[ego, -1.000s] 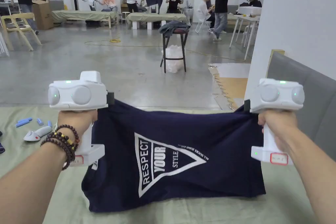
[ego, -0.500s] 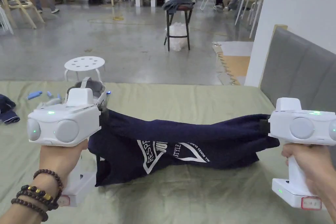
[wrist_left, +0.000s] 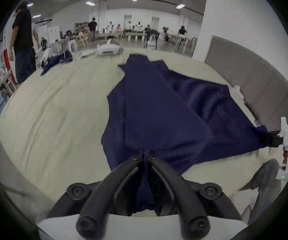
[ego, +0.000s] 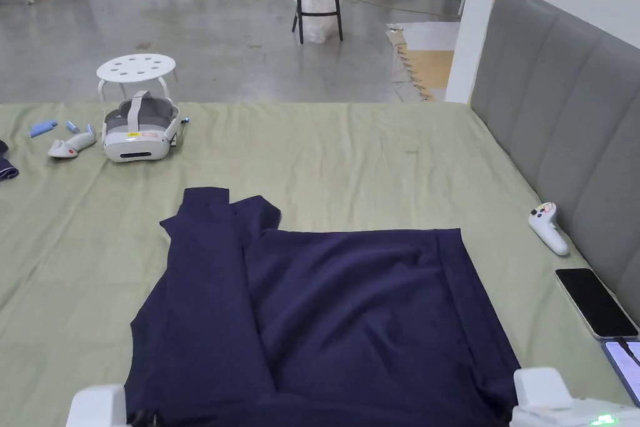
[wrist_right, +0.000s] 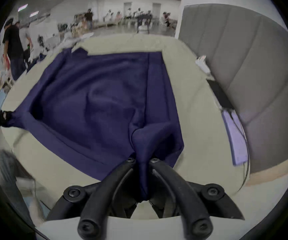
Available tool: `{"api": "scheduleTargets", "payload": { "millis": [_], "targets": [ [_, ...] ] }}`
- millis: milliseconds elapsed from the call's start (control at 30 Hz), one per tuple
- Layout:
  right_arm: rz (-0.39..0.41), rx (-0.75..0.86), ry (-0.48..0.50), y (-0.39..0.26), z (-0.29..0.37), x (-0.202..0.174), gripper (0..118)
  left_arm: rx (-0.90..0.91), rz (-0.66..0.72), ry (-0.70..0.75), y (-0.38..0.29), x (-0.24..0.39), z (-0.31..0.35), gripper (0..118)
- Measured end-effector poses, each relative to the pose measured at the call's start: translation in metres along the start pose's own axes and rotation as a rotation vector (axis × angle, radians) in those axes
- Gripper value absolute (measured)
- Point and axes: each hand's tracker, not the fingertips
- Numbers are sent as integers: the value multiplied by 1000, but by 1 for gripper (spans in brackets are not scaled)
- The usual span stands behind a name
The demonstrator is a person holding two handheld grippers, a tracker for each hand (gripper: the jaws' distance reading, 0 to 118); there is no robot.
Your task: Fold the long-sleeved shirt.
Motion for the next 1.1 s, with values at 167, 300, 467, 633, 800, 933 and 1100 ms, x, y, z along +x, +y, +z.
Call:
{"api": "scheduleTargets", "payload": {
  "millis": [167,300,467,633,800,933,1100],
  "targets": [
    [70,-76,-5,-19,-16,-9,7,-84,1,1,-29,-2,2,6],
    [54,-101,-9,-10,-21,-11,7,-78,13,0,-24,1,1,10],
    [-7,-51,18,1,-3,-3,114,32,69,-10,-1,-13,22,108],
    [-53,48,27,20,24,-1,99,90,87,-25,31,-25,36,98],
    [-116,85,81,33,21,-4,1,127,35,-43,77,-19,11,3],
    [-105,81,94,43,4,-8,4,166,-44,-82,160,-4,-23,3],
    [-90,73,133,61,-12,-15,4,206,-101,-56,288,22,-98,8]
  ]
}}
